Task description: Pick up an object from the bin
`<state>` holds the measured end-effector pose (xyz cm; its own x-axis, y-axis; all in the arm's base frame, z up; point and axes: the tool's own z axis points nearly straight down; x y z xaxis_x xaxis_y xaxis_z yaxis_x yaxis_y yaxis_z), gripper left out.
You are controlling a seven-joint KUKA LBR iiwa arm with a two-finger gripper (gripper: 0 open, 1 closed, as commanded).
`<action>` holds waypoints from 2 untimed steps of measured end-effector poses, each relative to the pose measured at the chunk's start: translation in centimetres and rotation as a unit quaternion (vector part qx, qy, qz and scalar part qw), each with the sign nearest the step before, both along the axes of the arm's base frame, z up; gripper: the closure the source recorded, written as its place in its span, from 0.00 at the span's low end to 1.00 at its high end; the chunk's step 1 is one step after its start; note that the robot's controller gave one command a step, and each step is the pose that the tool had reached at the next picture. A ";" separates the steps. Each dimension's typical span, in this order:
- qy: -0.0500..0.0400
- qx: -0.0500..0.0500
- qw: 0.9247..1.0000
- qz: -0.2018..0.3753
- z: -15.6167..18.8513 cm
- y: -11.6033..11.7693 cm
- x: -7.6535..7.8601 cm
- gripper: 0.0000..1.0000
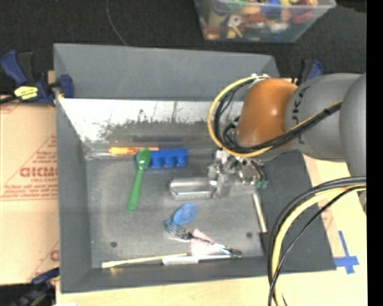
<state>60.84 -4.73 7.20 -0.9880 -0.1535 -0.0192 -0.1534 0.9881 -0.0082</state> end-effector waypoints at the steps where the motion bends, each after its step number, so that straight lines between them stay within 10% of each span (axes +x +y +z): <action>1: 0.004 0.000 1.000 0.000 3.2 -0.1 -0.3 1.00; 2: 0.001 0.000 1.000 0.000 6.8 -0.1 -0.1 1.00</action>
Offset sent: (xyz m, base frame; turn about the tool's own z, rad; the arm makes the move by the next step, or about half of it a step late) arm -0.0029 0.0000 0.0222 -0.0001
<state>60.77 -4.80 13.97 -0.9881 -0.1533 -0.0162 -0.1532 0.9882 -0.0086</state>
